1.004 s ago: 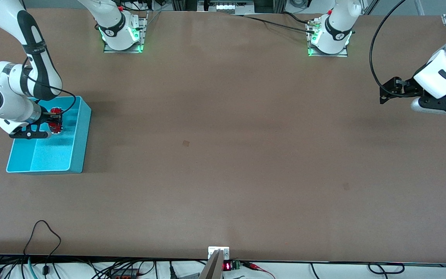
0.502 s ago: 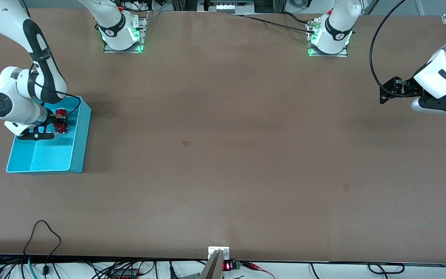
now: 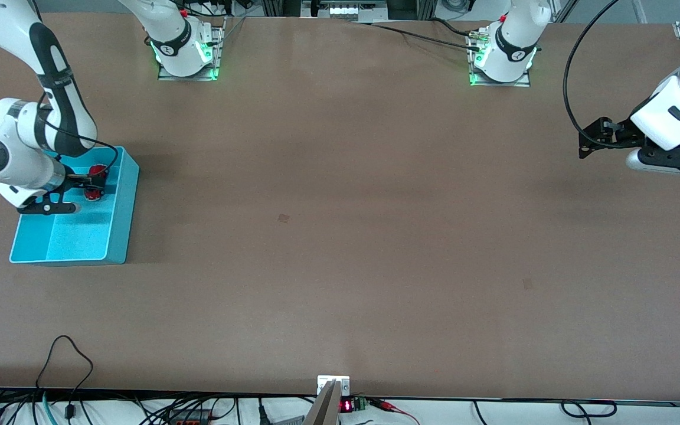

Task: Wind red beetle toy and store in blue box
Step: 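Open the right gripper and raise it away from the box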

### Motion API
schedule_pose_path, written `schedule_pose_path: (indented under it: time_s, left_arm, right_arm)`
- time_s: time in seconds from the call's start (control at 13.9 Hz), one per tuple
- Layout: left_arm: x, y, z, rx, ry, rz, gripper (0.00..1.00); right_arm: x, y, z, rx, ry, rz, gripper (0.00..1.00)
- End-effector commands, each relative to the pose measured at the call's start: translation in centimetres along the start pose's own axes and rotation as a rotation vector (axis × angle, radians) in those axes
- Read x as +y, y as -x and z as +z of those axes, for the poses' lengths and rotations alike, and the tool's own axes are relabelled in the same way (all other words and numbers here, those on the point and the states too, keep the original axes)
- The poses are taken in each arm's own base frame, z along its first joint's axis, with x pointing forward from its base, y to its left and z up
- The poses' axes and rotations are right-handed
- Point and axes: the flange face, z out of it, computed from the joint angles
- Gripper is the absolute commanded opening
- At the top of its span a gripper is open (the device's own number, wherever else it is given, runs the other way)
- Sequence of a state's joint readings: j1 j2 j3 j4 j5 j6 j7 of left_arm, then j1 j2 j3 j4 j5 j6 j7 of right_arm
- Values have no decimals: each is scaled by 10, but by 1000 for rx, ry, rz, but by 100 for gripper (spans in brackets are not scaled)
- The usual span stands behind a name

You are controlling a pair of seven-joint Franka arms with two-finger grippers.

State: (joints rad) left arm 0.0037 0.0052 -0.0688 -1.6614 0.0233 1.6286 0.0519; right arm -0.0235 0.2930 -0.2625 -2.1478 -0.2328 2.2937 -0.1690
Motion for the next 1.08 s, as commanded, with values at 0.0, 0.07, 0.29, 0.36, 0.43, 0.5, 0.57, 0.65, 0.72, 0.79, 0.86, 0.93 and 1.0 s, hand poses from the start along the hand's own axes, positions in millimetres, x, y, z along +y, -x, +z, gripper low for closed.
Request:
schedule_pose_path:
  time_s: [0.0,0.07,0.29,0.36,0.43,0.5,0.57,0.65,0.72,0.79,0.86,0.93,1.0]
  left_arm:
    - [1,-3,-6,-7,-7,16,100]
    - [1,-3,-7,-4,-8,16,100]
    - [5,-5,-12,7,-10,25,100]
    - [6,-5,-12,7,-10,27,100]
    - [7,-5,-12,7,-10,28,100]
    - [7,-5,-12,7,-10,28,100]
    - [7,-5,-12,7,-10,28,100]
    - [7,-5,-12,7,-12,28,100]
    - [7,-5,-12,7,-10,28,100]
    - [7,-5,-12,7,-10,28,100]
    - [7,-5,-12,7,-10,28,100]
    - [7,-5,-12,7,-10,28,100]
    - [7,-5,-12,7,-12,28,100]
  right_arm:
    - [1,-3,-106,54,6,-10,100]
    - [-1,-4,-140,74,12,-13,100]
    - [-13,2,-230,134,10,-29,100]
    - [-18,4,-259,138,-31,-21,100]
    - [-24,9,-291,131,-72,-19,100]
    - [-30,13,-317,131,-95,-26,100]
    - [-35,19,-336,121,-105,-39,100]
    - [-37,25,-354,123,-124,-39,100]
    - [-46,28,-374,130,-138,-54,100]
    - [-51,30,-387,114,-140,-52,100]
    - [-52,30,-392,110,-143,-28,100]
    - [-52,29,-393,112,-145,-13,100]
    - [-53,29,-393,115,-145,-13,100]
